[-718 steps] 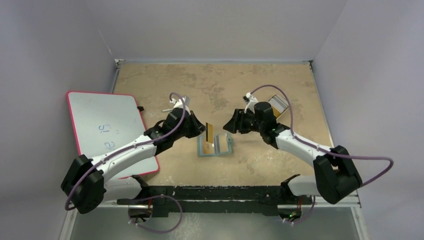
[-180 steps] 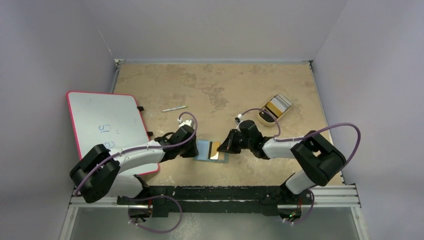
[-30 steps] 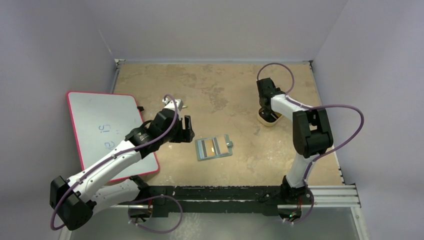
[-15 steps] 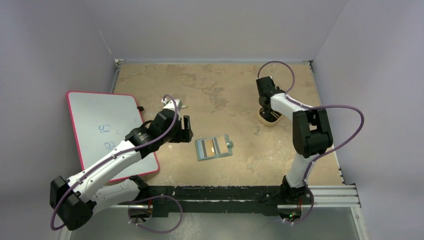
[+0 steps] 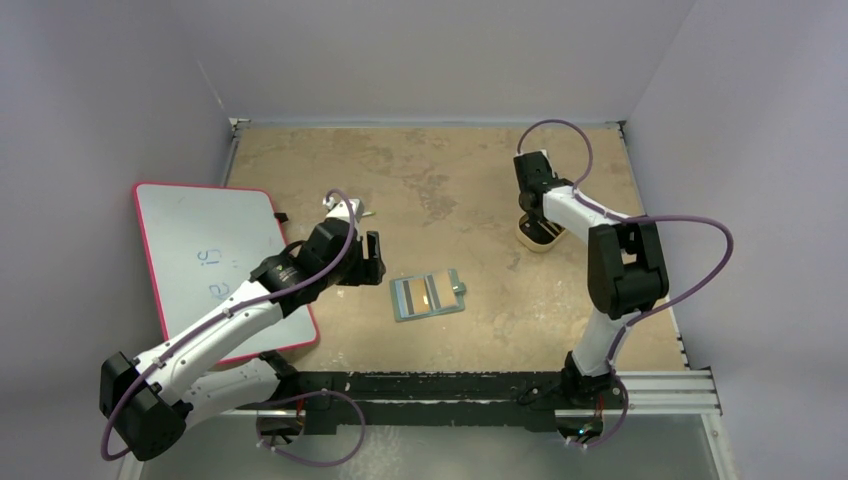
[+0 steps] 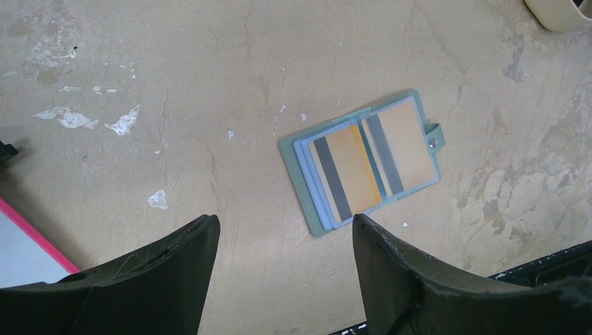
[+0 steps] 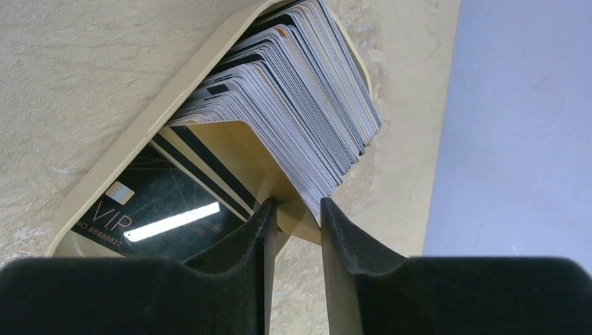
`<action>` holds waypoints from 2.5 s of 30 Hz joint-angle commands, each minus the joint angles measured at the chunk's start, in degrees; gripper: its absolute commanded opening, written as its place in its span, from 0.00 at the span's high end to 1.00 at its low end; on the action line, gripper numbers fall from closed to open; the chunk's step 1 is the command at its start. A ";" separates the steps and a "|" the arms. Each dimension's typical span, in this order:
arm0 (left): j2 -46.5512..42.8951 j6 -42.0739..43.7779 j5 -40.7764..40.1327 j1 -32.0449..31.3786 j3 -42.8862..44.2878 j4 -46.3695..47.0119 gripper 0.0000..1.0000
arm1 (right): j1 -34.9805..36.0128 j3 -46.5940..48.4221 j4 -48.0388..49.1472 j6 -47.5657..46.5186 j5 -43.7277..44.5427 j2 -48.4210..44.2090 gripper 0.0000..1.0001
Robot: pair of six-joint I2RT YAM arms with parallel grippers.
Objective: Put the credit cards into the card holder
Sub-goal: Pick up the credit card from the storage box.
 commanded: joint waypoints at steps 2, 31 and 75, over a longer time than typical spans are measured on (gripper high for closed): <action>-0.98 0.62 -1.01 0.31 1.28 1.26 0.31 | -0.45 3.25 -1.33 2.16 0.52 -2.54 0.75; 0.27 -5.22 5.84 0.26 1.17 8.95 0.32 | 0.04 -3.04 3.18 16.37 -58.52 -32.80 1.00; 3.51 -25.63 24.85 0.26 -4.64 48.67 0.69 | 13.59 -43.75 77.51 63.40 -84.66 -41.20 1.00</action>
